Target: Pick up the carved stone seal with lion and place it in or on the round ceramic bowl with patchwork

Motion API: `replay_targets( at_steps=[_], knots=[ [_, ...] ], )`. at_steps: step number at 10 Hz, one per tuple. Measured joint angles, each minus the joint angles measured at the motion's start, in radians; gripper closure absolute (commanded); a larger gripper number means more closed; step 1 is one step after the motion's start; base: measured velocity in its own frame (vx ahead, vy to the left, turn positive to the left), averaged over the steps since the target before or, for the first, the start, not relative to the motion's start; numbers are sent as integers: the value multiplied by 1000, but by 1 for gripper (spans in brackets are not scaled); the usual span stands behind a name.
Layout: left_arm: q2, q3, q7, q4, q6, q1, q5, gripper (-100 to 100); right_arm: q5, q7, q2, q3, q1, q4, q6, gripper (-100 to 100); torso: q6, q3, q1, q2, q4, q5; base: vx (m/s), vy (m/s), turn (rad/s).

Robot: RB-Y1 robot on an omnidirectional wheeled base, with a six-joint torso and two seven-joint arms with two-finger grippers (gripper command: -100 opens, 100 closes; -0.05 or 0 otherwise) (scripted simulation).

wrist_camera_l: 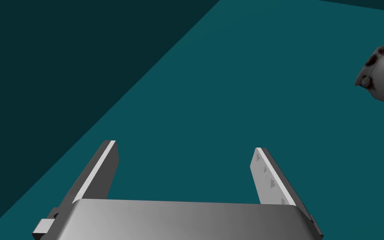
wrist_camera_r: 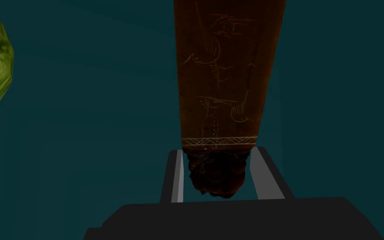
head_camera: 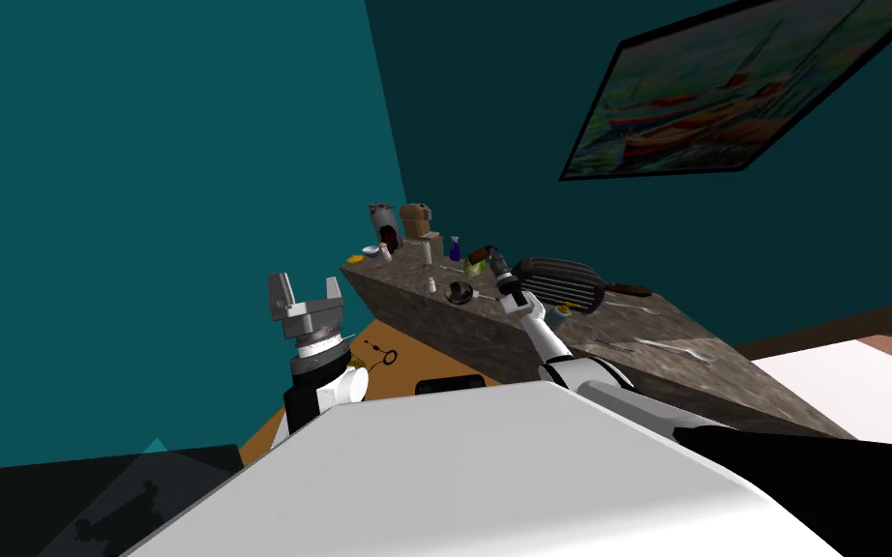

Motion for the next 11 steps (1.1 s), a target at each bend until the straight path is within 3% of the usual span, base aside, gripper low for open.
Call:
replay_targets(
  at_steps=[11],
  knots=[
    [0,0,0,0,0,0,0,0,-202,-310,-79,109,-114,55,17,100,0,-1,-1,-1,-1,0,-20,-66,130]
  ],
)
